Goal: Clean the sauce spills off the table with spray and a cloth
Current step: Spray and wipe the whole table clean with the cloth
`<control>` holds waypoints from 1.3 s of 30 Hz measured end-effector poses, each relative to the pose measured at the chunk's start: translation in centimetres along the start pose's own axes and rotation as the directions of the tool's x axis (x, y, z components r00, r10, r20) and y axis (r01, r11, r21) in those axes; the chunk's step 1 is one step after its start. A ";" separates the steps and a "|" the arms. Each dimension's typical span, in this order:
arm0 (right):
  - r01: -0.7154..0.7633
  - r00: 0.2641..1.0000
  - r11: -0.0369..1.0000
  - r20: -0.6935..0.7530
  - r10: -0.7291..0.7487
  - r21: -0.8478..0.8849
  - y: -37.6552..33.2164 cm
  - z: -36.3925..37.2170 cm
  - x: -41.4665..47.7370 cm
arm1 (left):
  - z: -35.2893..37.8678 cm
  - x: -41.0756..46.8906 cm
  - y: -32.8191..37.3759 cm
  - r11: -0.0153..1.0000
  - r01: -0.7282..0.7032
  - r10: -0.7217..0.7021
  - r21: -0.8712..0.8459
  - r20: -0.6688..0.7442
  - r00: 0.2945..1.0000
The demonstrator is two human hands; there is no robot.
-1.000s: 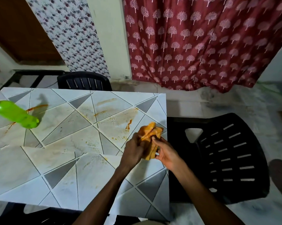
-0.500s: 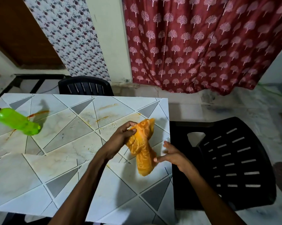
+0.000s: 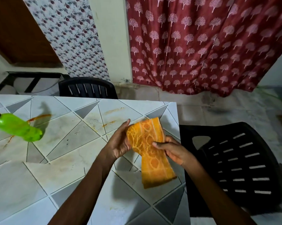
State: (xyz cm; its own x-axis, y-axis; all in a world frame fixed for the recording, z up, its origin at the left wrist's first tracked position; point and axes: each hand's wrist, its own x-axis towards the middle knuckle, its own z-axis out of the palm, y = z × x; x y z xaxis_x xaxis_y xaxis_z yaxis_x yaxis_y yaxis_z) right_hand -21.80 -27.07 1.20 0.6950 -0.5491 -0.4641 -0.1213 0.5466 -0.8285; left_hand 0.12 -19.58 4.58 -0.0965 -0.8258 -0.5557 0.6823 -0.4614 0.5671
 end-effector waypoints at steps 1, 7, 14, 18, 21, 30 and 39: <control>-0.008 0.997 1.000 -0.081 0.008 -0.007 0.3 0.2 0.4 | -0.9 0.3 -0.7 0.995 0.063 -0.061 0.081 -0.029 0.998; -0.108 0.951 0.981 -0.304 0.054 -0.163 1.8 0.7 0.7 | -4.0 1.4 -2.7 0.915 0.195 -0.119 0.354 -0.225 0.967; -0.050 0.876 0.999 -0.480 0.047 0.008 2.0 1.1 -0.3 | -4.2 2.5 -1.9 0.822 0.010 0.017 0.570 -0.042 0.999; 0.048 0.881 0.998 -0.470 -0.061 -0.038 2.8 0.1 -1.2 | -3.7 2.9 -0.8 0.699 0.024 0.000 0.714 -0.033 0.999; 0.045 0.890 0.990 -0.445 -0.100 -0.134 2.4 0.1 -2.1 | -3.2 3.0 -0.8 0.584 -0.013 0.029 0.812 -0.005 1.000; -0.098 0.789 0.553 -0.403 -0.464 -0.827 1.7 -2.2 -3.0 | -0.3 4.6 -3.6 0.086 -0.129 0.375 0.988 0.088 0.923; 0.162 0.919 0.883 -0.258 -0.298 -0.441 -0.4 -8.7 -4.6 | 4.5 4.5 -5.1 0.376 -0.267 0.425 0.887 0.090 0.900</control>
State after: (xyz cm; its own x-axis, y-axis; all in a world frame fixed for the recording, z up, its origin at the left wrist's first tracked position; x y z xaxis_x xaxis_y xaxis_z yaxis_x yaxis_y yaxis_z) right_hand -31.13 -30.27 0.97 0.4922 -0.8305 -0.2607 -0.3073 0.1144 -0.9447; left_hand -7.07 -22.37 1.90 0.1379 -0.9692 -0.2041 -0.3602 -0.2410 0.9012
